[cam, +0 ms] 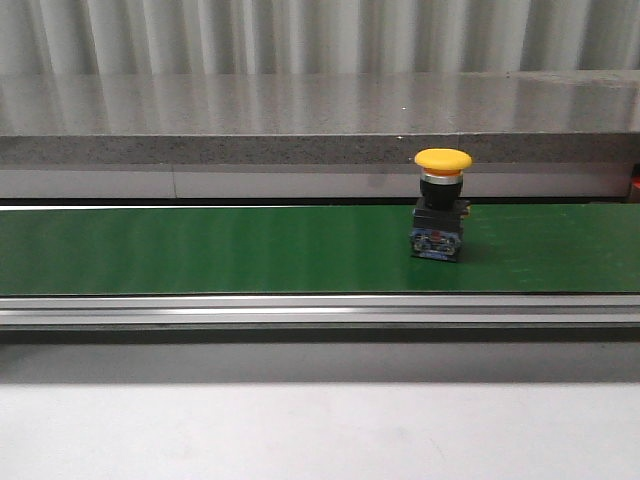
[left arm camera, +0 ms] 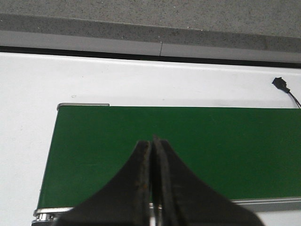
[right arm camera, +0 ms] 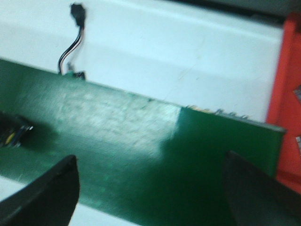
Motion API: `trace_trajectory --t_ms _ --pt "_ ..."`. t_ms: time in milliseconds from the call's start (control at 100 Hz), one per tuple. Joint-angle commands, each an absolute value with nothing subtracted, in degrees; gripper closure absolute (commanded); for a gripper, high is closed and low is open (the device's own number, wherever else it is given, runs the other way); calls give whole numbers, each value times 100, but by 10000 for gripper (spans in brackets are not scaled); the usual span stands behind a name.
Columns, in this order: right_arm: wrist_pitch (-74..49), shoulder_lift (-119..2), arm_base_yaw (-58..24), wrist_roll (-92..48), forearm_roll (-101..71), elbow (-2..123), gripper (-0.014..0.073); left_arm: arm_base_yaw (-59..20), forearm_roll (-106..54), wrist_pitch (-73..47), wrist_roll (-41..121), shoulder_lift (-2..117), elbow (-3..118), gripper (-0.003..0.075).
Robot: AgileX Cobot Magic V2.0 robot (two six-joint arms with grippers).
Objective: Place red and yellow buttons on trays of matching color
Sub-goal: 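Lower the red button into the red tray and open the right gripper, then move the right gripper down and grasp the yellow button on the belt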
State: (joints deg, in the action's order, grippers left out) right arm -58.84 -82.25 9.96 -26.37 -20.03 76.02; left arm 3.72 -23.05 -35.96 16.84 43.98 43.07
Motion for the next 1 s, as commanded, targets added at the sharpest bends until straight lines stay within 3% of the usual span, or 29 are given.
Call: trace_trajectory --t_ms 0,450,800,890,990 --pt "-5850 -7904 722 -2847 -2110 7355 -21 334 -2466 -3216 1676 4376 4454 740" --pt "-4938 -7994 -749 -2950 -2110 6339 -21 334 -2466 -3216 1676 4376 4454 740" --pt "-3868 -8664 -1113 -2996 -2110 6339 -16 334 -2466 -3216 1676 4376 4454 740" --pt "-3554 -8781 -1113 -2988 -2110 6345 67 334 -2466 -3216 1676 4376 4454 740" --pt "-3554 -8843 -1113 -2916 -2110 6345 279 334 -2466 -3216 1676 4376 4454 740"
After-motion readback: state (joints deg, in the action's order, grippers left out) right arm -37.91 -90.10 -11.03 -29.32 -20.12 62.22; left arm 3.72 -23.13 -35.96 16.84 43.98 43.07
